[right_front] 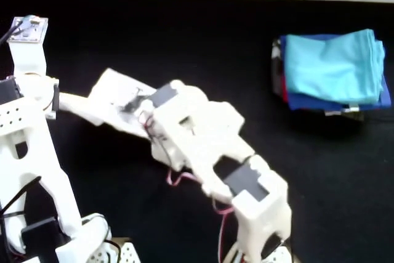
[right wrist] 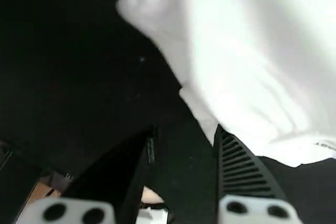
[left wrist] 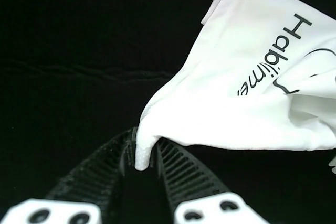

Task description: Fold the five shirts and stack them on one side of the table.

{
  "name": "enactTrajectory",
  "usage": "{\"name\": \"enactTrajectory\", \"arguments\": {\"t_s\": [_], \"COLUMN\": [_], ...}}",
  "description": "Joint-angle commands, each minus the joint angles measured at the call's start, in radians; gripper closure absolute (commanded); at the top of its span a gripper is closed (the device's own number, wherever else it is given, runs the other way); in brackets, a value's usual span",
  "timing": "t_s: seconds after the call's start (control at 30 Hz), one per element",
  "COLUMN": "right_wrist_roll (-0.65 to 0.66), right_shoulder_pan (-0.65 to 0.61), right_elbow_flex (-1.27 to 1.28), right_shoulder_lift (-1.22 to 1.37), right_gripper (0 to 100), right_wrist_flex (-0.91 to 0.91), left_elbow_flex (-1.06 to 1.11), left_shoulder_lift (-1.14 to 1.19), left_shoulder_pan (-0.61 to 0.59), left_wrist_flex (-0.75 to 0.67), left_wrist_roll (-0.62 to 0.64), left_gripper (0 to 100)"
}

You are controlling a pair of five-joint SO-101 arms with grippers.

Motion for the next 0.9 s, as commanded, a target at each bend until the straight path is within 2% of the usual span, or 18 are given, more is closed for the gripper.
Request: {"name": "enactTrajectory", "arguments": {"t_s": [0.0,0.1,0.2,0.47,0.53,0.67,0.87], "right_wrist_roll": [0.008,0.006,0.005,-0.017,-0.029,-0.012,0.012], "right_shoulder_pan": [0.188,0.317,0.383,0.39,0.381,0.3,0.081], "right_elbow_flex": [-0.061,-0.171,-0.28,-0.601,-0.627,-0.513,-0.122], "right_shoulder_lift": [0.045,0.085,0.101,0.101,0.084,-0.021,-0.269], "right_gripper": [83.3,83.3,83.3,83.0,81.3,80.8,80.8], "right_wrist_flex": [-0.096,-0.119,-0.102,0.159,0.166,0.165,0.16], "left_elbow_flex": [-0.018,-0.018,-0.018,-0.016,-0.016,-0.015,-0.01], "left_shoulder_lift": [-0.015,-0.015,-0.015,-0.015,-0.015,-0.015,-0.015], "left_shoulder_pan": [-0.01,-0.01,-0.007,-0.005,-0.007,-0.01,-0.005], "left_wrist_flex": [-0.018,-0.018,-0.018,-0.018,-0.018,-0.018,-0.02], "left_wrist_roll": [-0.008,-0.008,-0.008,-0.008,-0.008,-0.009,-0.009], "left_gripper": [99,99,99,99,99,99,99]}}
